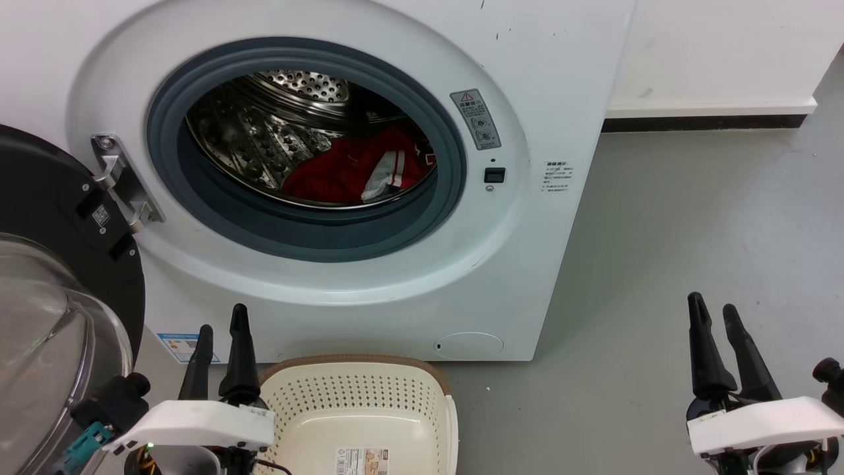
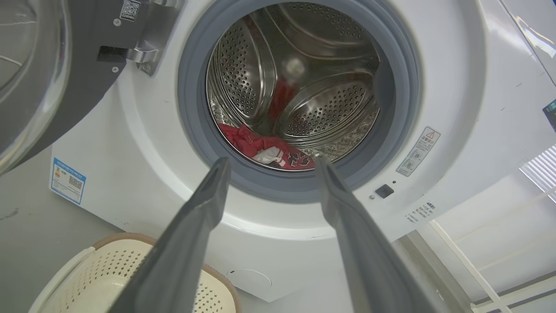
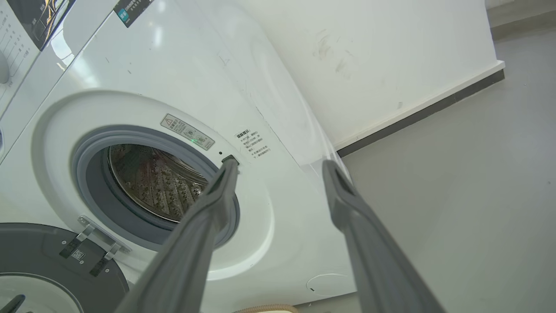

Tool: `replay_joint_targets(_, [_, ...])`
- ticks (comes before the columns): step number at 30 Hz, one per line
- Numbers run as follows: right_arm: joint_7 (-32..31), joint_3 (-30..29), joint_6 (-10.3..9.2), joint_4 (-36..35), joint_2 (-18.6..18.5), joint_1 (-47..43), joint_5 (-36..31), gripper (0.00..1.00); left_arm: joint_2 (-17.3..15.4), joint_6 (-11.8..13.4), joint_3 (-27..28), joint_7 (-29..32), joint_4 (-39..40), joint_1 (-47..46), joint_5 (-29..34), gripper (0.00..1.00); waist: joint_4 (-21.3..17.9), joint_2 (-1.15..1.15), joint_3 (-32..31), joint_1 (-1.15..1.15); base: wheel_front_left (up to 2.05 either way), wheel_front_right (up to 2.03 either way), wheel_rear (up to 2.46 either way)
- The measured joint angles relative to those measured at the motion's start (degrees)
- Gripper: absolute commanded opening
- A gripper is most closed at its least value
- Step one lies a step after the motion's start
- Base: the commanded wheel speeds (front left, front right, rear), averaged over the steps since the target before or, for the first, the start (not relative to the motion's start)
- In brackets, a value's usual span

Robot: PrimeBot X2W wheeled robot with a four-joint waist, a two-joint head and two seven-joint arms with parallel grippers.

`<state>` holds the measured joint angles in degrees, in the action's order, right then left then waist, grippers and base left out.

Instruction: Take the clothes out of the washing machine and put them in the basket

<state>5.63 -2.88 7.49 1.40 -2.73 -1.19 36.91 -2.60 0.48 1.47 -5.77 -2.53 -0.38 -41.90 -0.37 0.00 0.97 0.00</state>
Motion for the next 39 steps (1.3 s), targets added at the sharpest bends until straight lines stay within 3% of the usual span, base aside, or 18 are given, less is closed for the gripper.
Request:
replay_joint_targets(15, [2.49, 0.36, 0.0, -2.26, 0.0, -0.95, -10.5, 1.0, -0.04, 1.32, -1.55, -2.45, 0.44, 1.03, 11.29, 1.0, 0.12, 0.0, 0.2, 0.0, 0.0, 0.0, 0.0])
replay_joint_targets(39, [5.76, 0.74, 0.01, -5.0, -0.02, -2.4, -23.45, 1.0, -0.13, 3.14, -2.92, -5.6, 1.9, 2.16, 24.3, 1.0, 0.12, 0.0, 0.59, 0.0, 0.0, 0.0, 0.0])
